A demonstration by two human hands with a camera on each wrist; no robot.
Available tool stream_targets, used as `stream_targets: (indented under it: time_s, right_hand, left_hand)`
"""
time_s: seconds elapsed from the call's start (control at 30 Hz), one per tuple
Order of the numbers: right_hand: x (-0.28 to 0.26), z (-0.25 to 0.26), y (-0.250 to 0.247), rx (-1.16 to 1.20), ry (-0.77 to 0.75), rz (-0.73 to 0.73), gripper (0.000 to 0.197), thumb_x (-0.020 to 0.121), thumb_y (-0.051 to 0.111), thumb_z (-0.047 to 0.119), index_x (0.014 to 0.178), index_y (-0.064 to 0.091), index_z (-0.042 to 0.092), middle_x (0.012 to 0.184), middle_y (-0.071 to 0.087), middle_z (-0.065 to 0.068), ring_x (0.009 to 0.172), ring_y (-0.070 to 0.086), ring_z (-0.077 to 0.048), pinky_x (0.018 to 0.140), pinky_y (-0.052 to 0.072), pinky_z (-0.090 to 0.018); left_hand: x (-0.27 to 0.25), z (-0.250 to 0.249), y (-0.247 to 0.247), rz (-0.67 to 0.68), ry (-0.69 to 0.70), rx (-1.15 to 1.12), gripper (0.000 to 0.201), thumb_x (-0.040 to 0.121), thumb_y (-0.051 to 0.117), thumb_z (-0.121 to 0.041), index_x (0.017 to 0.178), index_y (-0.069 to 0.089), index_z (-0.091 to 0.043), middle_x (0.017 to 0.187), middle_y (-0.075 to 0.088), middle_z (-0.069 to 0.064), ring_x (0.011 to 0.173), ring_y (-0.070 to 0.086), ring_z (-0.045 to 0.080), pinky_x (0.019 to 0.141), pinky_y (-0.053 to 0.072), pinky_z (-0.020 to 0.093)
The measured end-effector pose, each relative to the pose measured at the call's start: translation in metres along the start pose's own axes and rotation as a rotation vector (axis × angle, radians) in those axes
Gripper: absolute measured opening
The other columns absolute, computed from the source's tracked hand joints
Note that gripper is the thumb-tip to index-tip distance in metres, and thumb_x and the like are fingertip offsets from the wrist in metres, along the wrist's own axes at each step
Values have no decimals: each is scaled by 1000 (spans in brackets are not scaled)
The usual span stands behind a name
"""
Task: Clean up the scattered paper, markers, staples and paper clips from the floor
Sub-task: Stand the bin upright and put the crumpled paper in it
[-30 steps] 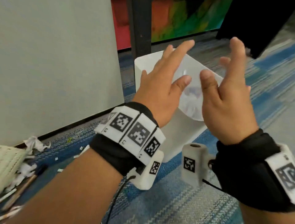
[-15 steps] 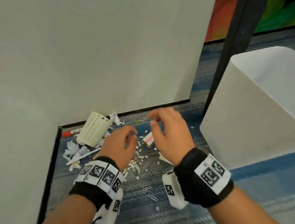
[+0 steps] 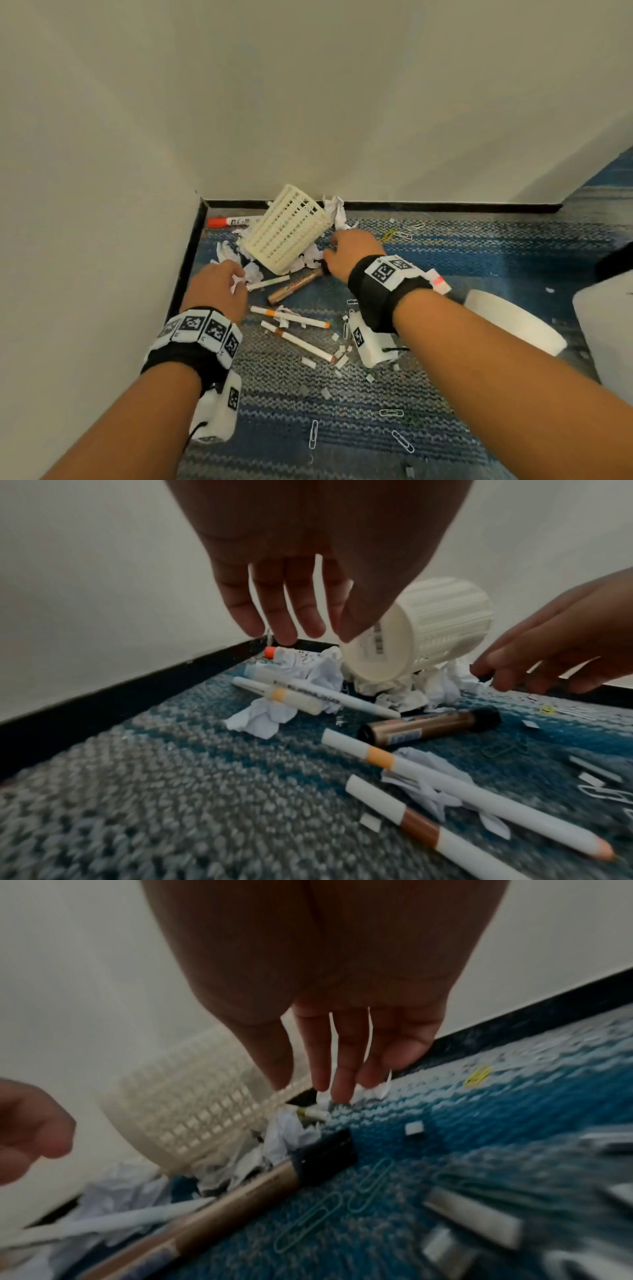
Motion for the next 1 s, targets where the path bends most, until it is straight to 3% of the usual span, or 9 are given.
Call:
stream_targets:
  time_s: [0.13, 0.3, 0.37, 0.5, 0.67, 0.8, 0.87, 0.97, 1.0]
  right_hand:
    - [29, 15, 16, -123, 31, -10, 49, 86, 45, 52, 115, 58, 15, 125, 55, -13, 119, 44, -37, 99, 37, -46]
    - [35, 19, 20, 127, 2, -58, 36, 82, 54, 39, 105, 59, 12, 106, 63, -13, 102, 58, -34, 88, 49, -39]
    - [28, 14, 16, 349, 43, -113, 29, 82, 56, 28, 105, 55, 11, 105, 63, -13, 99, 59, -32, 81, 47, -33]
    - [21, -4, 2, 524, 124, -260, 25, 86, 47, 12, 110, 42, 18, 97, 59, -14, 93, 59, -37, 73, 42, -35]
    - [43, -12, -1, 344, 157, -222, 46, 92, 42, 27, 136, 31, 24, 126, 40, -18, 101, 55, -42, 80, 43, -41]
    - [53, -23, -8, 316, 201, -253, 36, 93, 40, 42, 118, 51, 19, 122, 42, -17, 101, 55, -41, 86, 44, -42]
    - [49, -34, -11, 419, 239, -323, 29, 91, 44, 36, 107, 56, 15, 115, 44, -16, 95, 55, -38, 86, 42, -36]
    - [32, -46, -20, 590, 249, -530, 14, 87, 51, 29, 82, 50, 16, 102, 48, -13, 81, 46, -27, 78, 34, -28]
    - [24, -47, -26, 634, 225, -612, 20, 87, 53, 29, 72, 45, 18, 95, 50, -11, 75, 43, -24, 73, 32, -25]
  left_hand:
    - [15, -1, 20, 52, -5, 7, 24, 85, 56, -31, 106, 62, -20, 107, 58, 11, 103, 54, 31, 88, 47, 43]
    - [25, -9, 31, -28, -21, 164, 50, 78, 61, -47, 120, 53, -20, 113, 49, 13, 108, 43, 35, 89, 40, 43]
    - [28, -13, 34, -34, -57, 200, 60, 73, 60, -59, 117, 54, -19, 116, 46, 12, 110, 41, 35, 91, 37, 44]
    - [31, -26, 43, -14, -83, 143, 72, 72, 57, -66, 126, 48, -20, 122, 43, 11, 116, 36, 33, 97, 31, 45]
    - [35, -35, 50, 3, -82, 163, 60, 77, 59, -57, 123, 51, -20, 119, 45, 9, 114, 36, 33, 95, 31, 45]
    - [36, -35, 49, 19, -76, 149, 46, 80, 59, -51, 115, 59, -20, 117, 49, 7, 113, 36, 32, 94, 30, 44]
    - [35, -37, 48, 18, -56, 161, 39, 82, 59, -47, 108, 63, -19, 118, 49, 5, 111, 36, 32, 93, 30, 42]
    - [35, -44, 49, -12, 12, 124, 19, 81, 61, -41, 92, 67, -27, 125, 49, -5, 109, 34, 29, 91, 29, 38]
    - [34, -46, 51, -4, 28, 99, 13, 79, 63, -40, 87, 66, -30, 128, 48, -9, 110, 33, 28, 91, 28, 38]
Point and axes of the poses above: each hand's wrist, its own x-axis towards the middle knuckle, its own y-axis out of the palm, z = x × y, the point moved 6 cm from there along x, towards the middle knuckle
